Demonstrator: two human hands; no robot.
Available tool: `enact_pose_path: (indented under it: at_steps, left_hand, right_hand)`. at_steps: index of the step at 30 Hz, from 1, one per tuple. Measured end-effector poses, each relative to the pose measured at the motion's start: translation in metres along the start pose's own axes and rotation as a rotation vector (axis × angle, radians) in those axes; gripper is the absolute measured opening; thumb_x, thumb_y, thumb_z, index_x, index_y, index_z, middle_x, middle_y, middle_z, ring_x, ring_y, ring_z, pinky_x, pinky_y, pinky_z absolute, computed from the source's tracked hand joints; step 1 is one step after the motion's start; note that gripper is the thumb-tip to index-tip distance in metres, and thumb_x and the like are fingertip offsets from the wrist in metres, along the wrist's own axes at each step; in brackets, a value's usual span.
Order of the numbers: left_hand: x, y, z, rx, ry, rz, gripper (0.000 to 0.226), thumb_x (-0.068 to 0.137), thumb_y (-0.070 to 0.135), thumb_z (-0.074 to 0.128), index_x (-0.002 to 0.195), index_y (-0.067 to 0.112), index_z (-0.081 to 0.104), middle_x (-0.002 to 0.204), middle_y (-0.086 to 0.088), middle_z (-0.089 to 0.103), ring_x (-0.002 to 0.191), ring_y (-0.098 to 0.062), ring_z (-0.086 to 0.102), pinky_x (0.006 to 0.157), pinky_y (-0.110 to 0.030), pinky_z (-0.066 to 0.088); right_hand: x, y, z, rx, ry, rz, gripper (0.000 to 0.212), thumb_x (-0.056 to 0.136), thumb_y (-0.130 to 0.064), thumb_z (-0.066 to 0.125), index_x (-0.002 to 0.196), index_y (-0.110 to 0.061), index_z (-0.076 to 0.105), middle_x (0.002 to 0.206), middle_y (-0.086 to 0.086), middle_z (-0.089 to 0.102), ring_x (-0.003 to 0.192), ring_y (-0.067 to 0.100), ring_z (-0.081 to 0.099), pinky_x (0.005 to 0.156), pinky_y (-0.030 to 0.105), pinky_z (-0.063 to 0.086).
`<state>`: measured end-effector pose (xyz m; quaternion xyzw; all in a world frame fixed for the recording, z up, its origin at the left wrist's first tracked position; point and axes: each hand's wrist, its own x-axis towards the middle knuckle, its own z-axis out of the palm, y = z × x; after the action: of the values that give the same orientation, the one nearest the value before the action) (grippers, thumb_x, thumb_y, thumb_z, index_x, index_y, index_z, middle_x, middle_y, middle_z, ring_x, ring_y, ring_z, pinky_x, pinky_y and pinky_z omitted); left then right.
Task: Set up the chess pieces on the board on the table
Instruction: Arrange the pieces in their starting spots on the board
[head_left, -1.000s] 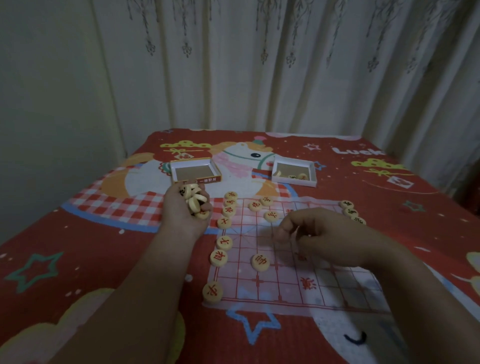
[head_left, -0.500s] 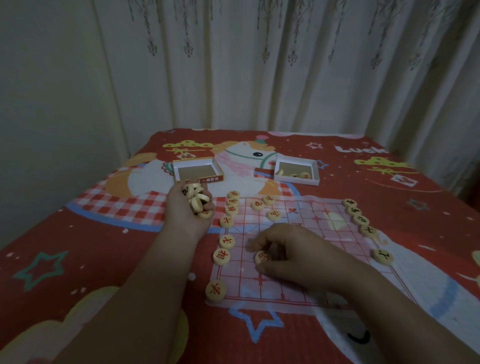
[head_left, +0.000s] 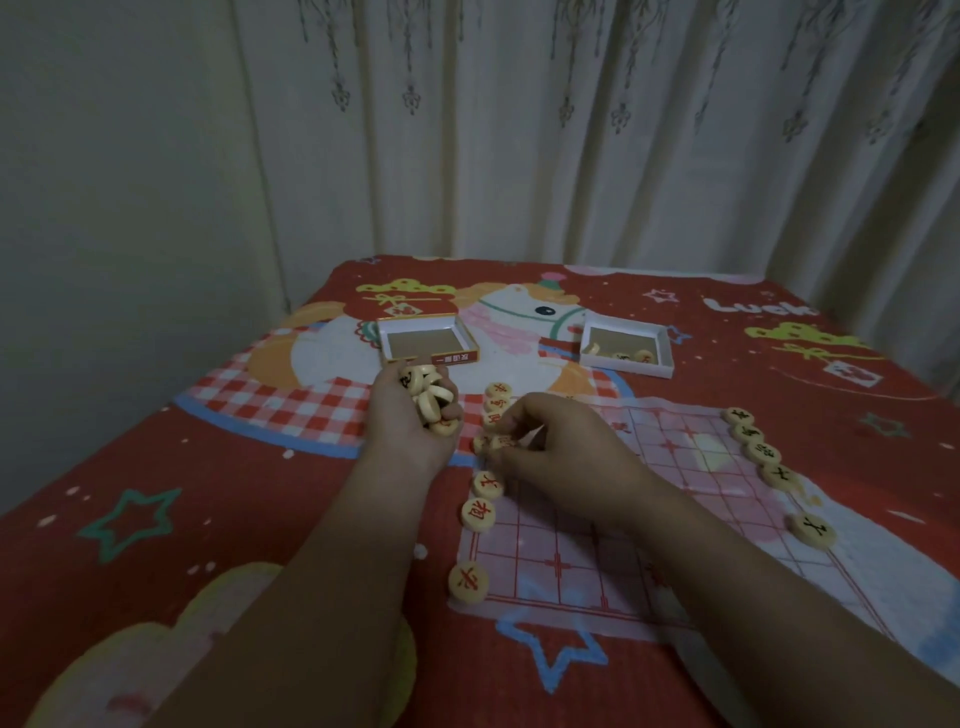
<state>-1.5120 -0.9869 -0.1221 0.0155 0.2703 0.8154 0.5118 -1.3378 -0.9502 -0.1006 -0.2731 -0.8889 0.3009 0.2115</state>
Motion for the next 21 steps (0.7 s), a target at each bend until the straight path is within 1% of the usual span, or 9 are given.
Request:
enact_pose_path:
  at_steps: [3,6,8,10,12,14,15,17,21]
  left_hand:
    - [-0.001,-0.001,0.0,-0.005,0.001,0.008,0.023,0.099,0.029,0.043,0.087,0.014,0.056,0.072,0.001,0.053,0.051,-0.009,0.045,0.038,-0.018,0.029]
    - [-0.001,-0.001,0.001,-0.002,0.004,0.01,0.024,0.099,0.028,0.042,0.085,0.014,0.056,0.071,0.001,0.052,0.052,-0.009,0.044,0.038,-0.018,0.028]
    - [-0.001,-0.001,0.001,-0.006,0.005,0.002,0.025,0.099,0.029,0.042,0.085,0.014,0.056,0.071,0.002,0.052,0.054,-0.009,0.044,0.038,-0.017,0.028]
    - [-0.001,-0.001,0.0,-0.012,0.002,-0.002,0.024,0.099,0.029,0.042,0.087,0.014,0.056,0.071,0.001,0.053,0.054,-0.009,0.045,0.038,-0.017,0.028]
    - [-0.001,-0.001,0.0,-0.01,-0.004,-0.003,0.023,0.098,0.028,0.042,0.087,0.014,0.055,0.071,0.002,0.052,0.055,-0.009,0.044,0.038,-0.017,0.028]
    - [-0.001,-0.001,0.001,-0.005,-0.007,0.0,0.02,0.096,0.026,0.042,0.086,0.015,0.055,0.072,0.002,0.051,0.057,-0.009,0.043,0.039,-0.017,0.027]
    - [-0.001,-0.001,0.002,-0.002,-0.007,0.002,0.02,0.096,0.026,0.043,0.087,0.015,0.056,0.072,0.002,0.051,0.057,-0.009,0.042,0.04,-0.017,0.027]
    - [-0.001,-0.001,0.002,0.005,-0.005,0.004,0.02,0.096,0.026,0.042,0.087,0.015,0.055,0.072,0.002,0.051,0.057,-0.009,0.042,0.041,-0.017,0.027]
    - [-0.001,-0.001,0.001,0.015,0.002,0.004,0.02,0.097,0.027,0.043,0.088,0.015,0.056,0.073,0.002,0.052,0.057,-0.009,0.043,0.04,-0.017,0.028]
  right_hand:
    - [0.005,-0.005,0.011,-0.02,0.023,-0.004,0.014,0.084,-0.025,0.073,0.091,-0.016,0.064,0.09,-0.004,0.066,0.079,0.011,0.062,0.071,0.035,0.054]
    - [0.004,-0.004,0.019,-0.066,0.046,-0.016,0.015,0.084,-0.025,0.073,0.089,-0.016,0.063,0.09,-0.004,0.064,0.082,0.013,0.06,0.074,0.039,0.053]
    - [0.002,-0.003,0.02,-0.092,0.063,-0.018,0.017,0.085,-0.028,0.073,0.088,-0.015,0.062,0.089,-0.002,0.063,0.081,0.013,0.058,0.071,0.034,0.051]
    - [0.001,-0.001,0.018,-0.109,0.068,-0.027,0.014,0.089,-0.028,0.068,0.088,-0.015,0.064,0.088,-0.003,0.063,0.079,0.009,0.057,0.065,0.026,0.047]
    - [-0.002,0.003,0.013,-0.127,0.063,-0.029,0.01,0.096,-0.024,0.06,0.095,-0.017,0.068,0.094,-0.006,0.065,0.08,0.006,0.057,0.064,0.017,0.041]
    - [-0.005,0.008,0.007,-0.154,0.04,-0.03,0.019,0.099,-0.019,0.054,0.107,-0.019,0.071,0.105,-0.007,0.067,0.087,0.005,0.058,0.068,0.007,0.038]
    - [-0.007,0.009,0.005,-0.173,0.021,-0.04,0.023,0.099,-0.018,0.053,0.112,-0.019,0.072,0.11,-0.006,0.068,0.093,0.006,0.059,0.072,0.007,0.038]
    - [-0.011,0.009,0.003,-0.206,-0.011,-0.068,0.027,0.1,-0.016,0.052,0.118,-0.019,0.072,0.116,-0.004,0.069,0.102,0.01,0.061,0.078,0.012,0.04]
    - [-0.012,0.006,0.007,-0.232,-0.031,-0.104,0.028,0.099,-0.013,0.052,0.118,-0.019,0.072,0.115,-0.001,0.067,0.103,0.013,0.06,0.079,0.014,0.038]
